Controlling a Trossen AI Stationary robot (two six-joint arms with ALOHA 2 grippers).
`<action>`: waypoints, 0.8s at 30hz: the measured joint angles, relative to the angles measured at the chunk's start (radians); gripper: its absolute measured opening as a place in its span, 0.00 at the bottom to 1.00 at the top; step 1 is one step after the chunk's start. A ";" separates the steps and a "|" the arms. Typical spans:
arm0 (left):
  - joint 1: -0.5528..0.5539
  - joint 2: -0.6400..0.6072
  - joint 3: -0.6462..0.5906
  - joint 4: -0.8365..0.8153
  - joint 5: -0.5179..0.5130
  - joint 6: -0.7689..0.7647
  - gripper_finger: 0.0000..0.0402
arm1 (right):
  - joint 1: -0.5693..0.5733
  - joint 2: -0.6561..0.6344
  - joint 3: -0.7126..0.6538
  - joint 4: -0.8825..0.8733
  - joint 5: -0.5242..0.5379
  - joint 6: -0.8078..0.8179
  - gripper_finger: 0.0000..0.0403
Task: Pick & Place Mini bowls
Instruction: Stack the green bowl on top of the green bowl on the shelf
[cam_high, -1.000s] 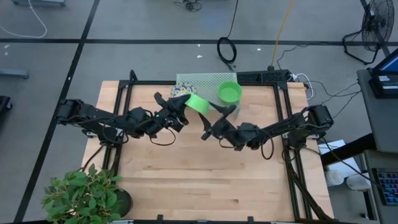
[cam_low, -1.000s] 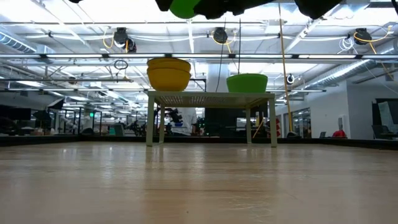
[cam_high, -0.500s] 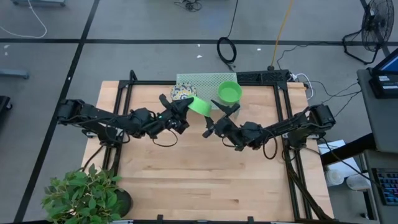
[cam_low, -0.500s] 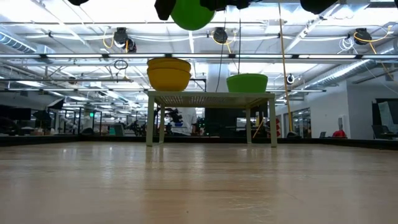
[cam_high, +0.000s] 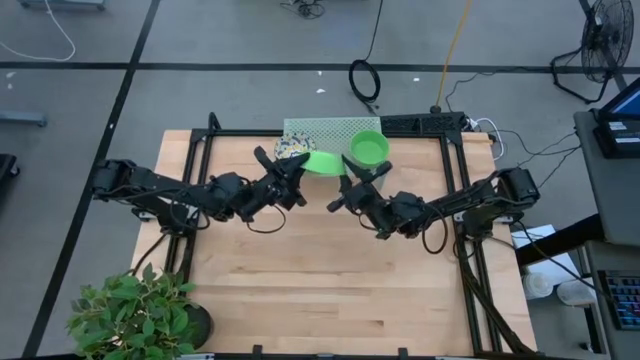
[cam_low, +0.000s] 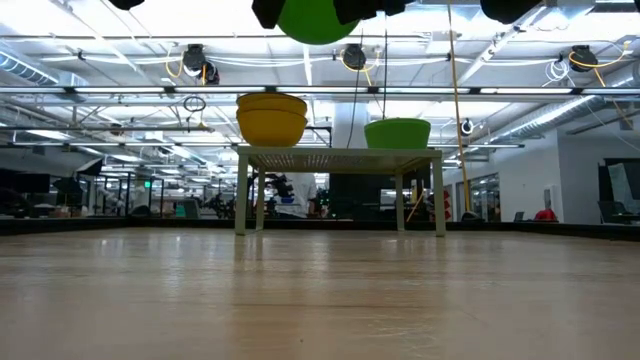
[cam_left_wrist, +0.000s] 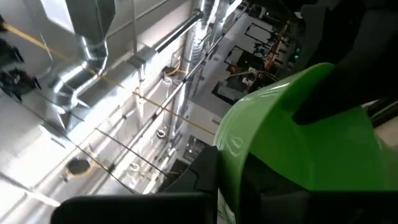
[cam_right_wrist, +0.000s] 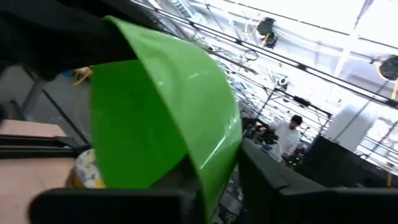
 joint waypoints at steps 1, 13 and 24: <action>0.000 0.000 0.000 -0.007 -0.001 -0.030 0.06 | -0.001 0.000 0.000 0.006 0.003 -0.008 0.15; -0.003 0.000 -0.001 -0.065 0.086 -0.482 0.33 | -0.024 -0.002 -0.001 0.028 -0.022 -0.074 0.00; -0.020 -0.003 -0.001 -0.142 0.384 -0.725 0.48 | -0.022 0.002 -0.003 0.012 -0.026 -0.085 0.00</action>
